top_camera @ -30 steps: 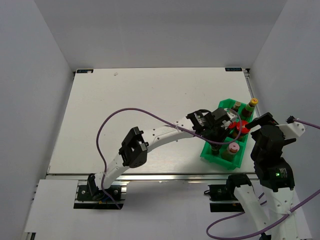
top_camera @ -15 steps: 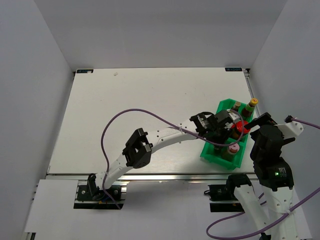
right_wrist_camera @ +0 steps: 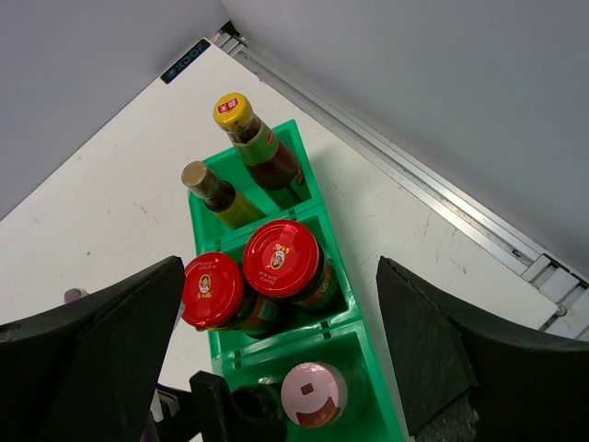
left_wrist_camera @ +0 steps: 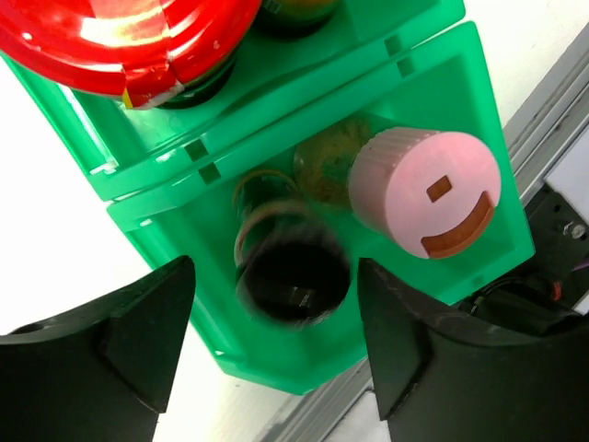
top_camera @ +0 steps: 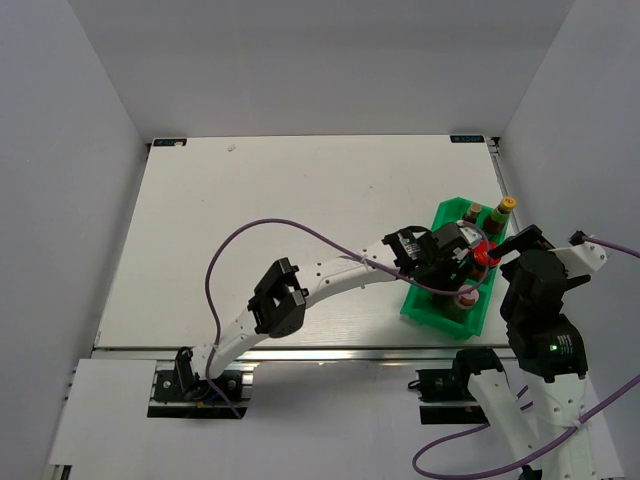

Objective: Organize the condiment bottles

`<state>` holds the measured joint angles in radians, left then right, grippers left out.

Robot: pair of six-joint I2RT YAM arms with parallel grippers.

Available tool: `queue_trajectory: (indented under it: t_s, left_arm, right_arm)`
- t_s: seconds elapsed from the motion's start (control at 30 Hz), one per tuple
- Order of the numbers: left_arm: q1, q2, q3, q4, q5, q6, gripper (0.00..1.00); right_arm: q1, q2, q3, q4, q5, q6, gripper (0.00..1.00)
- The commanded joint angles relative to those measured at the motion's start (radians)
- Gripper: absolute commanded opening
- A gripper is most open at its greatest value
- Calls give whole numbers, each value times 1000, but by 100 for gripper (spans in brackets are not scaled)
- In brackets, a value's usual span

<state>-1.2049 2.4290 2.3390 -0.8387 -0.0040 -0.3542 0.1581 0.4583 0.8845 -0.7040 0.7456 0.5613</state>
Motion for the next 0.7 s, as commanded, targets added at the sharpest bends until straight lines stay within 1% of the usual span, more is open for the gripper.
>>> queue_trajectory:
  t_s: [0.0, 0.03, 0.17, 0.3, 0.43, 0.53, 0.67]
  left_arm:
    - [-8, -13, 37, -2, -5, 4, 83]
    - [-8, -16, 37, 1, -2, 4, 86]
    - [-8, -28, 37, 10, 2, 4, 92]
    - [-8, -51, 39, 18, 2, 8, 94]
    - [-8, -91, 17, 27, 64, 20, 94]
    - [-8, -146, -44, 52, 114, 35, 98]
    - [-15, -212, -113, 67, 167, 67, 98]
  right_arm:
    - [-2, -4, -1, 41, 12, -12, 89]
    - [-2, -4, -2, 41, 12, -14, 89]
    - [0, -4, -2, 44, 8, -14, 89]
    - [-2, -7, -5, 47, 2, -17, 89]
    - [0, -9, -9, 51, -3, -21, 89]
    - [-2, -9, -10, 52, -8, -20, 89]
    - [0, -3, -10, 58, -26, -28, 89]
